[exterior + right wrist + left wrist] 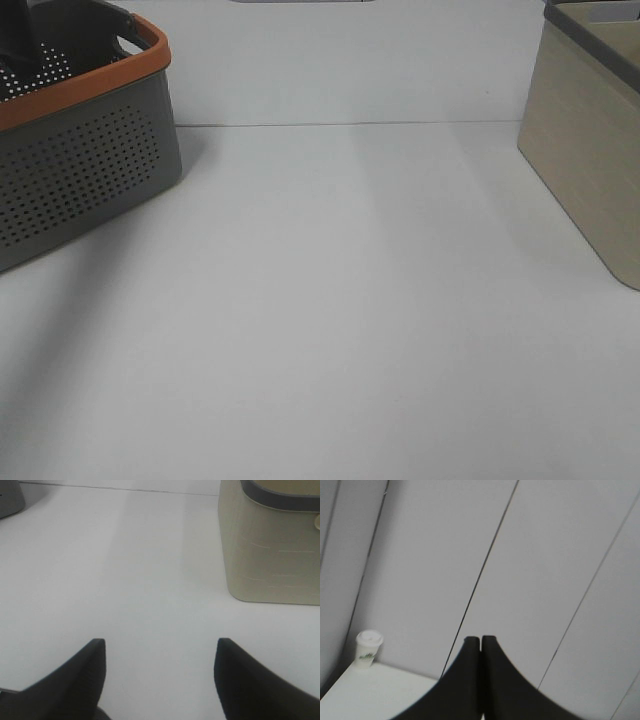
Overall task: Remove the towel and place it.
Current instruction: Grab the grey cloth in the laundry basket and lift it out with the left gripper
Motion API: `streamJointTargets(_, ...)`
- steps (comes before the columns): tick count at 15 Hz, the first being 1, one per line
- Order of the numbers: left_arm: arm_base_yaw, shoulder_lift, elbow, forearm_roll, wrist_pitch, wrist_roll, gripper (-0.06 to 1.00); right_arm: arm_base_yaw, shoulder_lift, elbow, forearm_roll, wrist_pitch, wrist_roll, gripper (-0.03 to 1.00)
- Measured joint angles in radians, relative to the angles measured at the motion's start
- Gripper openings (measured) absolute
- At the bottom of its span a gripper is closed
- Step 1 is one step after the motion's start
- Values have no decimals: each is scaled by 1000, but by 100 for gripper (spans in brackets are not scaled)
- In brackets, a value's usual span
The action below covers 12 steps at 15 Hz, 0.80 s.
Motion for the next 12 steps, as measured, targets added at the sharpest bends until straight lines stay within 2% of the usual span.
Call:
streamJointTargets(6,-203,-3,-162,161,-111,0,0,0,0,0,0,0,0,63)
streamJointTargets(10,-339,2,-188,270,-108,1,0,0,0,0,0,0,0,63)
streamJointTargets(12,-403,36,-188,309,-61,2,0,0,0,0,0,0,0,63)
